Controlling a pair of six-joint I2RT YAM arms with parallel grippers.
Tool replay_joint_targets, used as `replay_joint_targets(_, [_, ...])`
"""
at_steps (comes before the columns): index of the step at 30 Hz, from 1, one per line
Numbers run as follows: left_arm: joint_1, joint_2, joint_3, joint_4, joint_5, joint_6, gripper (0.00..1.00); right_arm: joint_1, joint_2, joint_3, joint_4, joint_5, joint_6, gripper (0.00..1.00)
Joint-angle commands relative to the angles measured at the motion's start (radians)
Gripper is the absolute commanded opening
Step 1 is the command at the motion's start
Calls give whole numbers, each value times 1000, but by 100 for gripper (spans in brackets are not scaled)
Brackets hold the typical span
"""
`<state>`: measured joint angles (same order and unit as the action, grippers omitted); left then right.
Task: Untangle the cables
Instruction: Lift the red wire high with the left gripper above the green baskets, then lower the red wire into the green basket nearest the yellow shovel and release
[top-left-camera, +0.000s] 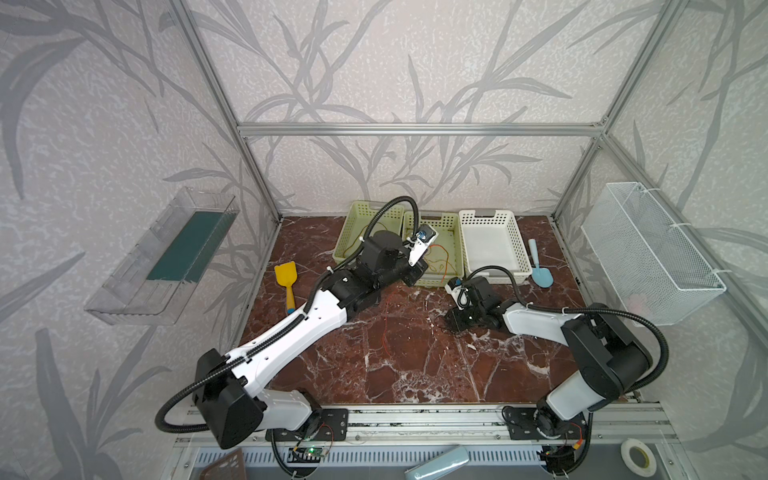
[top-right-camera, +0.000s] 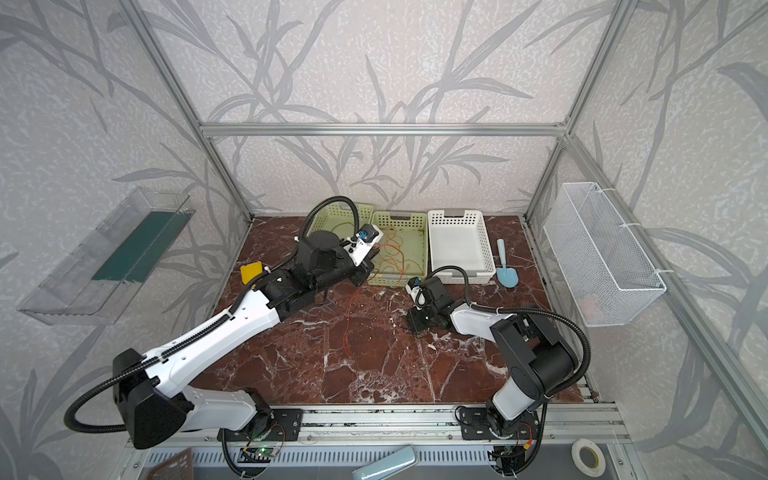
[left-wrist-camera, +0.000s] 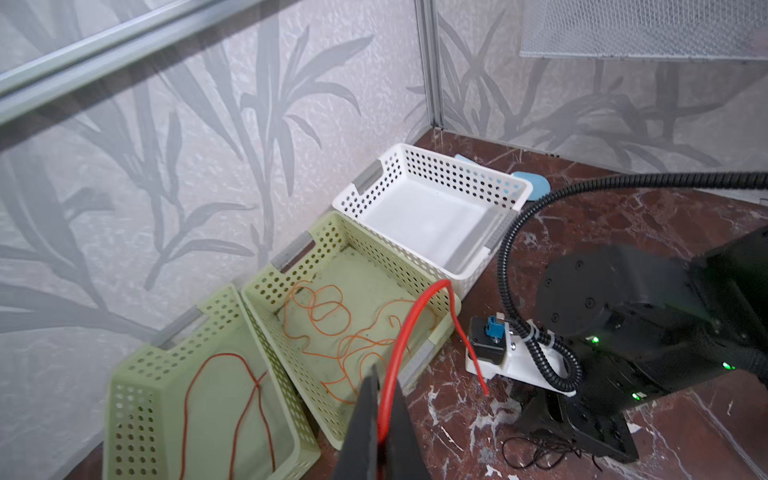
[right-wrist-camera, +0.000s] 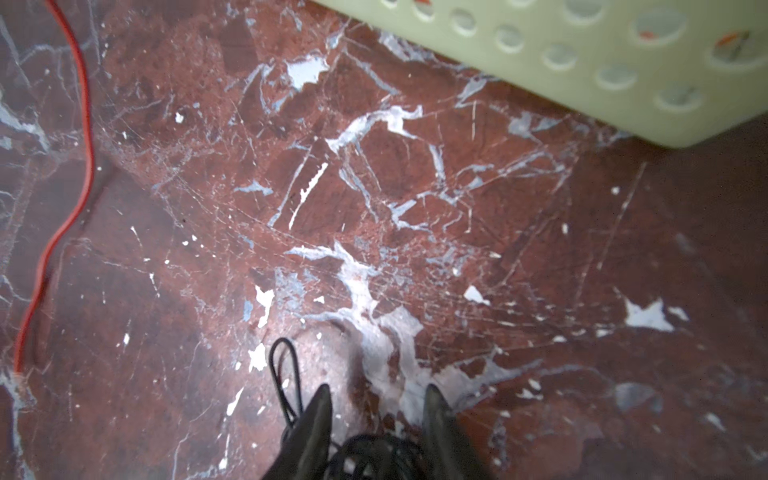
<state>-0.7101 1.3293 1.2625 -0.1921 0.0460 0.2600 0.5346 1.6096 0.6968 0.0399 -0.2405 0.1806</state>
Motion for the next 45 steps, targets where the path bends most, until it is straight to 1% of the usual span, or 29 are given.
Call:
replay_joint_targets(1, [39, -22, 93, -66, -31, 20, 0, -1, -32, -16, 12, -6, 20, 47])
replay_joint_targets(4, [109, -2, 204, -81, 6, -9, 0, 0, -72, -11, 1, -13, 24, 56])
replay_joint_targets(6, [164, 20, 283, -87, 46, -39, 0, 0, -97, -6, -10, -14, 25, 60])
replay_joint_targets(8, [206, 58, 374, -95, 67, -43, 0, 2, -122, 2, -28, -17, 28, 63])
replay_joint_targets(11, [257, 134, 503, -113, 75, -24, 0, 6, -148, 16, -56, -27, 28, 66])
replay_joint_targets(16, [346, 257, 704, -110, 108, -40, 0, 19, -164, 35, -89, -48, 33, 69])
replay_joint_targets(19, [392, 339, 819, -119, 106, -4, 0, 27, -171, 34, -96, -43, 42, 70])
replay_joint_targets(22, [446, 416, 865, -74, 123, -14, 0, 35, -175, 32, -95, -30, 51, 70])
replay_joint_targets(24, [478, 461, 868, -22, 156, -56, 0, 38, -172, 36, -99, -27, 56, 71])
replay_joint_targets(28, [494, 550, 923, 3, 186, -90, 0, 43, -165, 49, -117, -15, 63, 71])
replay_joint_targets(32, [511, 621, 939, 83, 179, -102, 0, 49, -154, 58, -125, -9, 74, 72])
replay_joint_targets(35, [530, 691, 973, 90, 182, -121, 0, 57, -146, 71, -151, -2, 78, 72])
replay_joint_targets(37, [535, 710, 941, 96, 181, -129, 0, 62, -153, 70, -158, 12, 84, 73])
replay_joint_targets(39, [535, 699, 849, 138, 181, -136, 0, 61, -165, 63, -166, 32, 102, 73])
replay_joint_targets(42, [542, 656, 657, 236, 167, -155, 0, 61, -185, 52, -187, 58, 116, 74])
replay_joint_targets(45, [563, 613, 469, 331, 177, -211, 0, 61, -207, 53, -208, 81, 126, 75])
